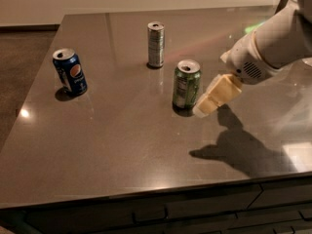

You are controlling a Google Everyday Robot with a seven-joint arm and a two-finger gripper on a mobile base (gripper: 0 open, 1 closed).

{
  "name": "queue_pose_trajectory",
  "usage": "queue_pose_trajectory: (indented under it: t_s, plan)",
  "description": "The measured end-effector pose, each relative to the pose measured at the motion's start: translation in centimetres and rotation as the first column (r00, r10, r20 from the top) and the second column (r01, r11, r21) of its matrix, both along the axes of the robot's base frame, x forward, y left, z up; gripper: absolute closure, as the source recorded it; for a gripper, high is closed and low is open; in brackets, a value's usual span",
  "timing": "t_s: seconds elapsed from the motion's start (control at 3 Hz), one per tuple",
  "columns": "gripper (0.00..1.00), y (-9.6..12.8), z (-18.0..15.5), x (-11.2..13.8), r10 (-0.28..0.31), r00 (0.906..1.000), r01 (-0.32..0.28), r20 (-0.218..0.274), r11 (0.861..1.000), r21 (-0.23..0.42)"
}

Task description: Knock green can over

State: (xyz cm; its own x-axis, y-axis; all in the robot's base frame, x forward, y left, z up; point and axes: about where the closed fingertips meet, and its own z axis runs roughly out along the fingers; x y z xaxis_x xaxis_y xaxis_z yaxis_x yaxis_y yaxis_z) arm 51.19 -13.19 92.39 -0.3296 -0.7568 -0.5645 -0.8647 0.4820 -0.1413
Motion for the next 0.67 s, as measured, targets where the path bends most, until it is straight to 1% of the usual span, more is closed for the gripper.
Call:
queue_pose_trajectory:
  t_s: [0.33, 0.67]
  plan:
    - [0.0, 1.6, -1.3, 2.3, -0.022, 0.9987, 0.02, 0.045, 0.998, 0.062]
    - [0.0, 2.5, -1.8, 4.2, -0.047, 0.9951, 0.037, 0.087, 0.993, 0.115]
